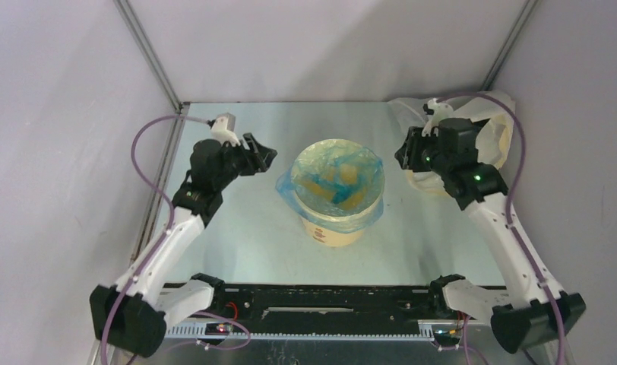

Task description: Put the trash bags into the trash bin

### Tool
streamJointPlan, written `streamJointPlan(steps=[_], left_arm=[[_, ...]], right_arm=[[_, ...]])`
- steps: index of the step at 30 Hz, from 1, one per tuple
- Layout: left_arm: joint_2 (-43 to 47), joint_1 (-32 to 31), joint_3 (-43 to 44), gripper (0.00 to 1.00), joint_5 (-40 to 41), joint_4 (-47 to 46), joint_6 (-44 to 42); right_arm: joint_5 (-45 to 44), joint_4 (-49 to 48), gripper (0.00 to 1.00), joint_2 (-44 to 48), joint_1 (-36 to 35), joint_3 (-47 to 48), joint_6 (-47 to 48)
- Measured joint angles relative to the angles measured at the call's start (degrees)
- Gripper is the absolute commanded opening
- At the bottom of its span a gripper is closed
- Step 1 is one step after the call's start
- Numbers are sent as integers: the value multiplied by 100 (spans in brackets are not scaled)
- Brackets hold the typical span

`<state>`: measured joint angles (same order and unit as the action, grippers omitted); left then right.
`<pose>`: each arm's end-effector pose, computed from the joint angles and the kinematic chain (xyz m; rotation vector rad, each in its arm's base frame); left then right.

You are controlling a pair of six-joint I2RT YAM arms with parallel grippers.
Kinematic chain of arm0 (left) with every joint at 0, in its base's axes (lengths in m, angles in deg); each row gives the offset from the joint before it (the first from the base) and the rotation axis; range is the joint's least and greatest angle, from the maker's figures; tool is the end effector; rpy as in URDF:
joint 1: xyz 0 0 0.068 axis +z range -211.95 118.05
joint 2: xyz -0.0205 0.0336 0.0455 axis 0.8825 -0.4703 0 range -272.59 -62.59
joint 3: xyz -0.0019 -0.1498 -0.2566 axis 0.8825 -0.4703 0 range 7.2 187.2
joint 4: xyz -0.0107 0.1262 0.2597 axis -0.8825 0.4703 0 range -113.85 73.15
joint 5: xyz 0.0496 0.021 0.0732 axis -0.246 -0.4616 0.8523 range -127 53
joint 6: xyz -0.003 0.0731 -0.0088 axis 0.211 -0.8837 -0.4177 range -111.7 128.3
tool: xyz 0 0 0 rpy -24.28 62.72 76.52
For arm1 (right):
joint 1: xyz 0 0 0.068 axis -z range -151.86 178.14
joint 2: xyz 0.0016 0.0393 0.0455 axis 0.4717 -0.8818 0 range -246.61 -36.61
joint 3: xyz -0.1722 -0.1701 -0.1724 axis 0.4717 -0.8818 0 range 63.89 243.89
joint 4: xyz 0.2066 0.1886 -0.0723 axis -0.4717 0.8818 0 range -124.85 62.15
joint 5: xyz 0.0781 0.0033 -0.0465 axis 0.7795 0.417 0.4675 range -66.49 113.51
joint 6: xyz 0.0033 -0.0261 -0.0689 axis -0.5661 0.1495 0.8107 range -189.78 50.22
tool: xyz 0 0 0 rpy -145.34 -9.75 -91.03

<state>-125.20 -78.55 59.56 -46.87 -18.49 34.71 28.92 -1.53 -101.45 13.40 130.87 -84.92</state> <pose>0.2817 -0.0950 0.3442 -0.0382 1.8940 -0.6778 0.2737 0.0781 0.3753 -0.0497 2.1389 0.4085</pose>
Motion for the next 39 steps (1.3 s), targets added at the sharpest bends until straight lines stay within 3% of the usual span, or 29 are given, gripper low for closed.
streamJointPlan(steps=[3, 9, 13, 17, 25, 32, 39], left_arm=[[734, 0, -723, 66, 24, -66, 205], [1847, 0, -1725, 66, -319, -59, 686], [2516, 0, -2081, 64, -605, -68, 968], [2588, 0, -2173, 61, -905, -160, 1128], [1928, 0, -2382, 55, -1325, -529, 1268], [1504, 0, -2570, 43, -1499, -876, 1298], [1060, 0, -2736, 41, -1646, -1314, 1309]], right_arm=[[11, 229, 1, 378, -289, 376, 168], [468, 605, 0, 365, -1279, 1252, 599], [533, 1003, 0, -286, -2188, 1757, 970], [352, 1377, 0, -1259, -2824, 1969, 1228], [149, 1812, 0, -1963, -2999, 1969, 1486], [76, 1818, 0, -2393, -3069, 1762, 1668], [33, 1711, 0, -2785, -3091, 1364, 1657]])
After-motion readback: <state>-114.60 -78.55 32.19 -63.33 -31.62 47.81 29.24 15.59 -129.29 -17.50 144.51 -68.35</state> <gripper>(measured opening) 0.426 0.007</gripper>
